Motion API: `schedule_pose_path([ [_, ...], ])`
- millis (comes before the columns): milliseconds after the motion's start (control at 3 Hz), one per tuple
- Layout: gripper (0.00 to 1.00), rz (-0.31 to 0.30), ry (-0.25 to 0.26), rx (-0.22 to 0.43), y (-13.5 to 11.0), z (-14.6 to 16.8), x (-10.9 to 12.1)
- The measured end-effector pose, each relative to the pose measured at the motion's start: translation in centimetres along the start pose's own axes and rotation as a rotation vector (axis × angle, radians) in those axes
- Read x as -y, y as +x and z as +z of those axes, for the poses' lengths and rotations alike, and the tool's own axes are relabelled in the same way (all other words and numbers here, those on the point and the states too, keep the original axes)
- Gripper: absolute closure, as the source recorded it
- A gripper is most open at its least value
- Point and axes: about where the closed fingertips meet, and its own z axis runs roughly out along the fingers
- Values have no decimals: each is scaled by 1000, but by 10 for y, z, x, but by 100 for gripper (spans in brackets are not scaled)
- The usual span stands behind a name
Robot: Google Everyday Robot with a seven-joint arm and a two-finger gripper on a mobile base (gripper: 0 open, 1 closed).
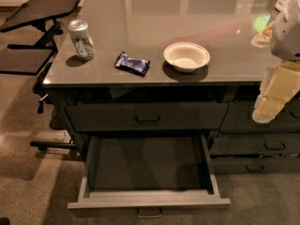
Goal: Close middle drawer
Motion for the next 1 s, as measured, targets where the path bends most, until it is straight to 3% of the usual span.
schedule_pose_path([
  [667, 0, 27, -3, 4, 14, 11, -1],
  [1000, 0, 59, -26, 51, 39, 40, -23],
])
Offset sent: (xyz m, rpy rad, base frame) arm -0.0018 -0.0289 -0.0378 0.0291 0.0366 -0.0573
